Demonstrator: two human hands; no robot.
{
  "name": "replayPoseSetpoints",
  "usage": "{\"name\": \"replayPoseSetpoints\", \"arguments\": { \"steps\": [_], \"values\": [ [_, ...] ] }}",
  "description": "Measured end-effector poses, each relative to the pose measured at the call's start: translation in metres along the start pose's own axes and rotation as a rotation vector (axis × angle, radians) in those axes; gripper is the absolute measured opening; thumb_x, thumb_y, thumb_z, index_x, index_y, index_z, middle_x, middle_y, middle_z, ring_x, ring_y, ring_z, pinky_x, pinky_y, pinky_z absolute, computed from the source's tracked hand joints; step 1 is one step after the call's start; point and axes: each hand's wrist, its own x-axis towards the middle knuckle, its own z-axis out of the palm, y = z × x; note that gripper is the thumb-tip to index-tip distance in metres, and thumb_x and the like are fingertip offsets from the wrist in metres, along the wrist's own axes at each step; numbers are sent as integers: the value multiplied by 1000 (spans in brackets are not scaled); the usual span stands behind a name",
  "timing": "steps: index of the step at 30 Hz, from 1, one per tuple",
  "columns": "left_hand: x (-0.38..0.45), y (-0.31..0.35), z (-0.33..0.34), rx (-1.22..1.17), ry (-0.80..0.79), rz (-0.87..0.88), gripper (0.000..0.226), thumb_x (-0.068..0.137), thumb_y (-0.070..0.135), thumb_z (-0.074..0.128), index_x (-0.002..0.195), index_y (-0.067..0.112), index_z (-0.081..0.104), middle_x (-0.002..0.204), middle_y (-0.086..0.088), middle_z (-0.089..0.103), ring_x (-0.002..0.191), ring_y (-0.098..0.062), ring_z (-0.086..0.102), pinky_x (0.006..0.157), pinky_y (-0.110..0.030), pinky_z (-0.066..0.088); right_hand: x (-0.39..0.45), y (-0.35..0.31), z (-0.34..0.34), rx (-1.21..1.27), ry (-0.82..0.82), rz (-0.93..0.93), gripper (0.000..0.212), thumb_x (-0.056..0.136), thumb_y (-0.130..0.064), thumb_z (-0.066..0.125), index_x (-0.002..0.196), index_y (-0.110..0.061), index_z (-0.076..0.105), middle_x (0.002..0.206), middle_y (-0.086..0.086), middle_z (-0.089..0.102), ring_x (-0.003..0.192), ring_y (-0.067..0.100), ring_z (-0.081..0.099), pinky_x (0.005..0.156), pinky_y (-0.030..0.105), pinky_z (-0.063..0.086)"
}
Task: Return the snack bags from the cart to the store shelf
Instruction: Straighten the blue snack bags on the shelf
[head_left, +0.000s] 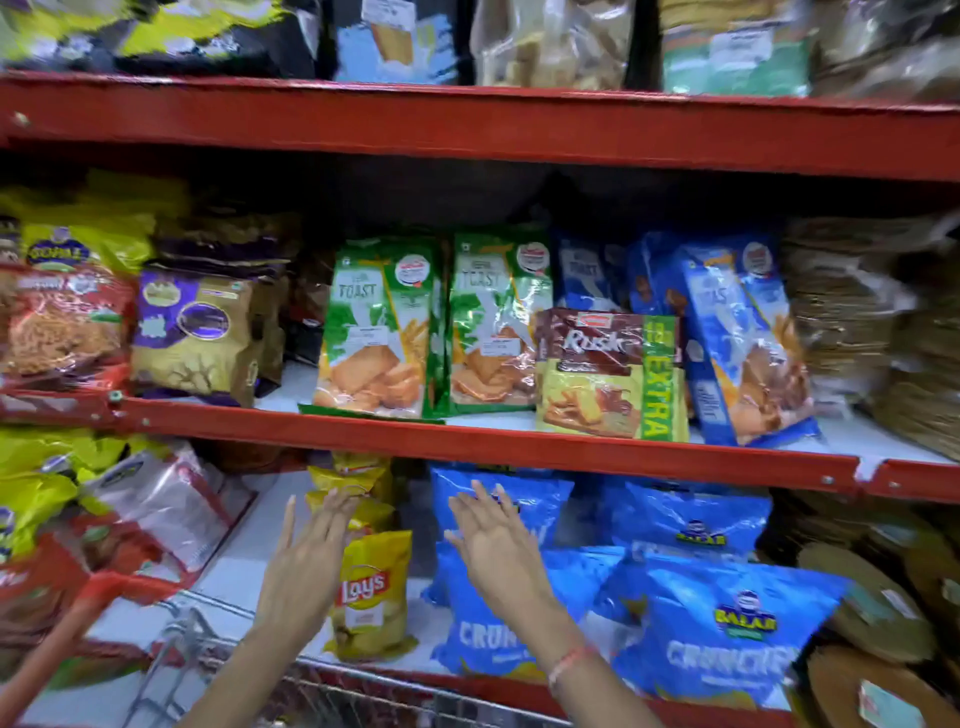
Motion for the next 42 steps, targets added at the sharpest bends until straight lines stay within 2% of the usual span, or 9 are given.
{"name": "replayPoseSetpoints", "arguments": {
  "steps": [6, 9, 12, 18, 22, 26, 31, 38, 42],
  "values": [
    [13, -52, 25, 70, -196, 26, 41, 49, -4, 81, 84, 7, 62, 83, -15, 72, 75, -25, 71, 95, -62, 38, 57, -56, 21, -232, -226, -86, 31, 86, -6, 43, 111, -5, 60, 114, 14, 67, 128, 25, 42, 115, 50, 8],
    [15, -71, 35, 137, -285, 78, 55, 22, -6, 86, 66, 14, 62, 58, -4, 66, 54, -18, 68, 86, -59, 43, 63, -65, 38, -355, -346, -78, 20, 54, -22, 52, 56, -20, 71, 53, -1, 72, 85, 15, 70, 101, 47, 28],
    [17, -86, 39, 133, -274, 161, 49, 25, -9, 82, 62, 15, 61, 51, -1, 61, 47, -16, 64, 87, -58, 44, 66, -70, 56, -398, -306, -85, 12, 47, -17, 55, 41, -21, 64, 35, -3, 60, 48, 9, 64, 102, 44, 28],
    [30, -114, 36, 134, -121, 225, 24, 50, -7, 53, 60, 14, 59, 50, -2, 62, 44, -17, 63, 82, -56, 51, 77, -100, 38, -328, -374, -138, 19, 78, 11, 48, 72, -4, 58, 78, 18, 70, 78, 29, 62, 115, 45, -10],
    [23, -118, 41, 107, -151, 215, 47, 30, -12, 79, 64, 13, 58, 50, 0, 64, 42, -14, 63, 79, -53, 53, 77, -102, 45, -310, -347, -109, 19, 81, 7, 48, 91, 3, 64, 88, 19, 71, 89, 29, 63, 110, 43, -15],
    [18, -104, 41, 88, -100, 143, 38, 56, 21, 86, 86, 8, 67, 83, -8, 74, 69, -16, 71, 86, -53, 51, 71, -91, 49, -184, -328, -80, 41, 96, -28, 44, 127, -2, 45, 129, 18, 57, 134, 25, 32, 114, 50, -12],
    [22, -57, 26, -28, -87, 136, 74, 92, 57, 9, 116, 7, 58, 121, -11, 64, 112, -23, 59, 101, -54, 39, 42, -60, 32, -46, -210, -26, 71, 80, -56, 24, 117, -6, 59, 114, 5, 69, 119, 19, 54, 108, 45, 6],
    [39, 28, 8, -126, -114, 315, 72, 89, 63, 15, 127, 12, 49, 137, -4, 53, 130, -16, 40, 110, -45, 6, -8, 19, 1, -109, -182, 81, 77, 77, -62, 23, 111, -6, 64, 109, 4, 71, 113, 20, 59, 108, 38, 0],
    [40, 60, 9, -172, -171, 375, 72, 87, 67, 19, 131, 16, 44, 138, -1, 51, 132, -13, 36, 107, -45, 5, -34, 77, -9, -121, -183, 148, 121, 60, -80, -22, 130, -9, 46, 132, 5, 56, 133, 17, 35, 115, 39, 5]
  ]
}}
